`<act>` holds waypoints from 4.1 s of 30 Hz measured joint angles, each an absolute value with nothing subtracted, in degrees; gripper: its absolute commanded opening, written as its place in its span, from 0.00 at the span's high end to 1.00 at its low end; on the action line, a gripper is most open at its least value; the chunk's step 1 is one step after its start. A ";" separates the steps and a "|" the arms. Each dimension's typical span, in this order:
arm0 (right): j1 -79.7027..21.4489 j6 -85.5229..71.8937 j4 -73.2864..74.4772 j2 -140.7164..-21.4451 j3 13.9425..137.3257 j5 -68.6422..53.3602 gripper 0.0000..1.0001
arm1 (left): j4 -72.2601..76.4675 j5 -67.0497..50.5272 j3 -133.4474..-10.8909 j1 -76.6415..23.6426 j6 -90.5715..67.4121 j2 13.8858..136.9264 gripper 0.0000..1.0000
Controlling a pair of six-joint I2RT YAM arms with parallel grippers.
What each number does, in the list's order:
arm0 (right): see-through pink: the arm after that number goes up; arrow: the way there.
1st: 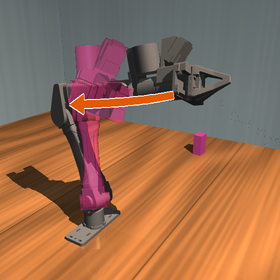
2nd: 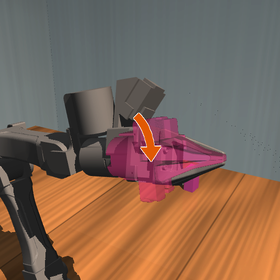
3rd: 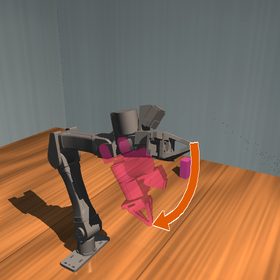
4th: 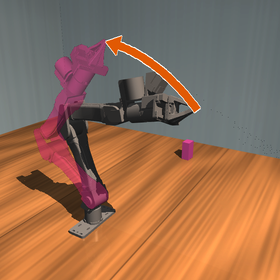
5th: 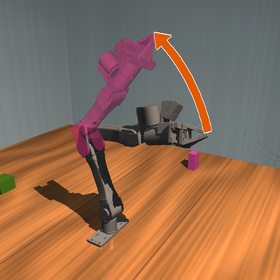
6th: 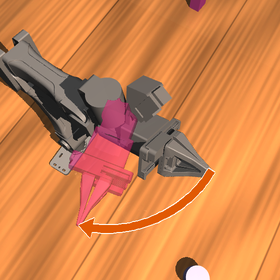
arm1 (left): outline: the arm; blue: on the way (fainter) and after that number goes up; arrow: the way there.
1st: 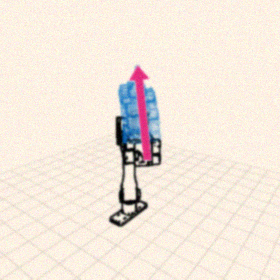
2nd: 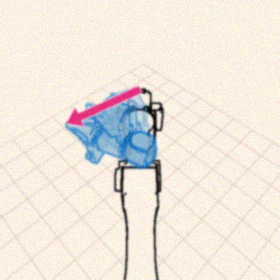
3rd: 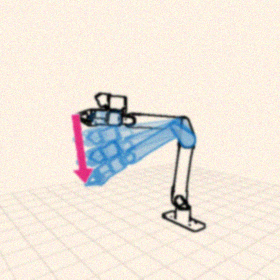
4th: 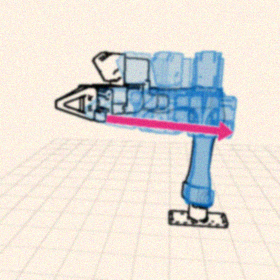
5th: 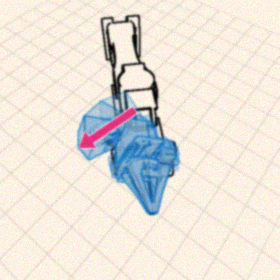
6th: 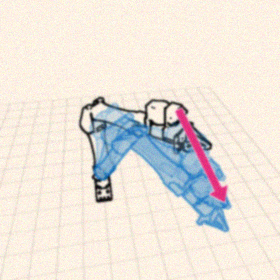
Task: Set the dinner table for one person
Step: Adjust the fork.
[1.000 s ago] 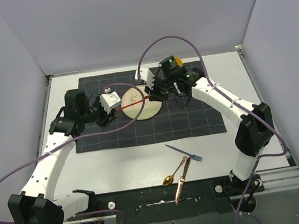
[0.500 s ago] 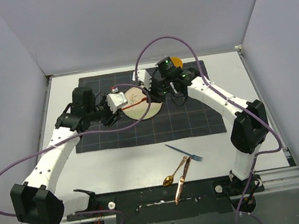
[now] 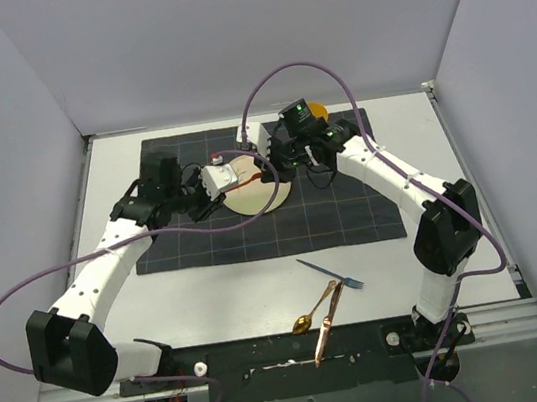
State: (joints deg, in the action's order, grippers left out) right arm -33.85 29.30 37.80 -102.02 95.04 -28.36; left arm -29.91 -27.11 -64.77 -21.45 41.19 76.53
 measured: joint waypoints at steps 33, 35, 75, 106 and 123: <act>-33.32 29.67 36.95 -103.83 95.61 -29.26 0.98 | -29.98 -25.74 -66.72 -22.11 40.03 78.98 1.00; -33.30 29.67 36.93 -103.83 95.79 -29.30 0.97 | -30.26 -25.80 -67.02 -22.09 39.38 79.00 1.00; -24.40 20.23 27.62 -94.63 90.94 -33.67 0.74 | -26.61 -38.68 -73.43 -14.98 17.30 80.86 1.00; -16.97 -40.05 -20.16 -93.58 72.93 -53.82 0.73 | 20.25 -63.75 -58.41 -11.20 -37.06 83.59 1.00; -17.34 -39.48 -20.84 -97.41 75.02 -54.52 0.75 | 22.90 -65.01 -57.89 -11.68 -39.46 84.05 1.00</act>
